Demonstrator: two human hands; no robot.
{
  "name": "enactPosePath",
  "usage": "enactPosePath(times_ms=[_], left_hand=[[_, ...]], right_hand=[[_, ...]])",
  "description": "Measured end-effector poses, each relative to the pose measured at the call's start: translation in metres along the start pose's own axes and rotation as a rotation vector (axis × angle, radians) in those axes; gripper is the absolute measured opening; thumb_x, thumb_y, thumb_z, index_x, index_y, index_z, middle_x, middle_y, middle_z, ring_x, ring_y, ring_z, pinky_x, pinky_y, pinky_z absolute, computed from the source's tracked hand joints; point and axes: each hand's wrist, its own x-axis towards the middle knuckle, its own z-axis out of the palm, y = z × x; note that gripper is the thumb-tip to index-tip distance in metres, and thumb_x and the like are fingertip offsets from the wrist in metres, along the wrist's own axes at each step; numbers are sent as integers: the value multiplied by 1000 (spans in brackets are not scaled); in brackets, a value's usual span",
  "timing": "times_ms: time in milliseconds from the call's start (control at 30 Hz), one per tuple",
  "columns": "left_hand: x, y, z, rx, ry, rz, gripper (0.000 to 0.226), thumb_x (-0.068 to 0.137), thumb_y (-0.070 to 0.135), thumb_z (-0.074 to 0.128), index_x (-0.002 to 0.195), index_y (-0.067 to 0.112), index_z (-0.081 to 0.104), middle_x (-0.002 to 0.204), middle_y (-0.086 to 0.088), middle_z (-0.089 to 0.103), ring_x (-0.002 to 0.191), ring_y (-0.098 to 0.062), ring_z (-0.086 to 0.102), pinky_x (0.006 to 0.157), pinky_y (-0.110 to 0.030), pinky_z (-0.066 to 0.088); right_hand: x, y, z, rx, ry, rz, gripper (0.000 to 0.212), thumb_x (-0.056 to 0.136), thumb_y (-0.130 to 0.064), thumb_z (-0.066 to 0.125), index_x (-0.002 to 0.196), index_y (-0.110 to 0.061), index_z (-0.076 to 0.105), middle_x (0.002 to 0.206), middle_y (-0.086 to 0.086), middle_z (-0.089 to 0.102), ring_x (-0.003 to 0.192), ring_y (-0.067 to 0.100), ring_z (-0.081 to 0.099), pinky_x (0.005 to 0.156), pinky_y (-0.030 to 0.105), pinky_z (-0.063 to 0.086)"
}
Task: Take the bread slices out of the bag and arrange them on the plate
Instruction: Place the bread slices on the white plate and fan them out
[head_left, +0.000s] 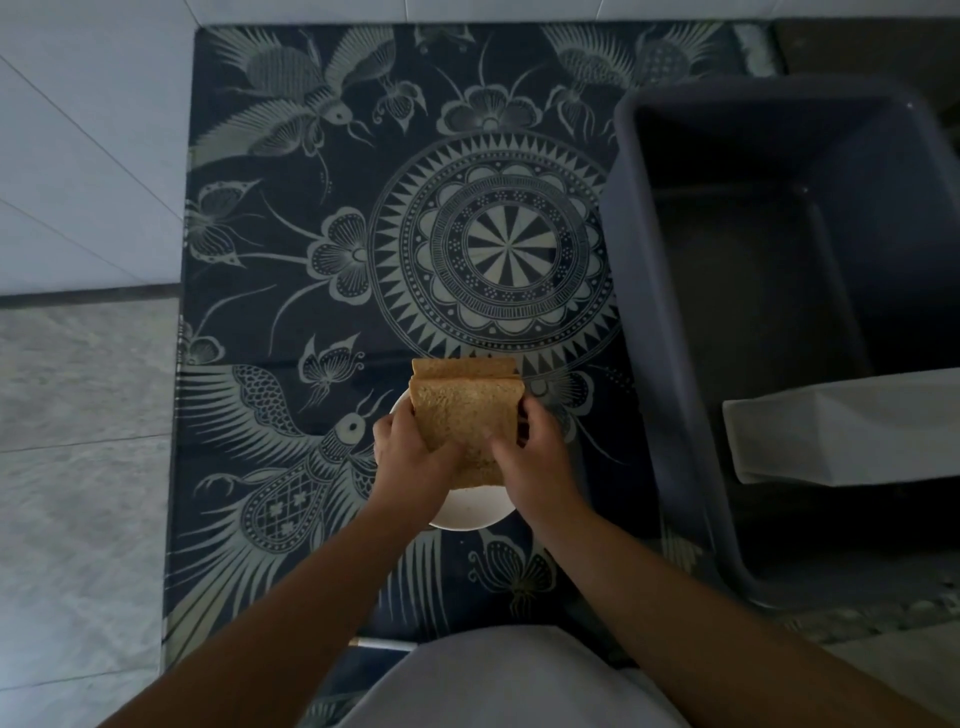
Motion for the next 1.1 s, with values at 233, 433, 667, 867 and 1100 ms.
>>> enactPosePath(times_ms=[233, 433, 667, 867, 1100], left_hand=[[-14, -5, 2, -63, 73, -12, 62, 83, 19, 63, 139, 19, 36, 122, 3, 35, 119, -22, 43, 94, -47, 48], [-18, -4, 1, -24, 110, 20, 56, 84, 17, 61, 136, 17, 42, 120, 2, 38, 112, -21, 45, 82, -37, 43], [-34, -10, 0, -35, 102, 51, 54, 84, 19, 62, 135, 18, 42, 118, 2, 39, 100, -8, 48, 76, -30, 47], [-41, -20, 1, -1, 77, 75, 52, 86, 16, 63, 135, 16, 46, 123, -2, 39, 99, -8, 46, 64, -12, 38], [-38, -21, -2, -55, 61, 35, 68, 85, 17, 64, 145, 20, 31, 127, 0, 35, 111, -18, 46, 70, -21, 44]], right_hand=[[-1, 8, -3, -68, 70, -1, 53, 82, -26, 65, 132, -21, 50, 126, 3, 52, 109, 16, 56, 89, 42, 53], [-4, 8, -3, -73, 59, -4, 53, 83, -23, 64, 133, -21, 50, 123, 3, 54, 106, 16, 57, 89, 46, 53], [-22, 21, -3, -53, 60, -73, 43, 79, -30, 67, 118, -31, 50, 115, -6, 51, 105, 12, 56, 84, 39, 54], [-30, 34, -4, -78, 28, -102, 50, 79, -30, 67, 126, -26, 49, 118, -7, 45, 109, 13, 53, 91, 42, 52], [-30, 36, -5, -6, 30, -99, 54, 78, -24, 69, 127, -27, 46, 127, 0, 49, 112, 13, 55, 92, 43, 53]])
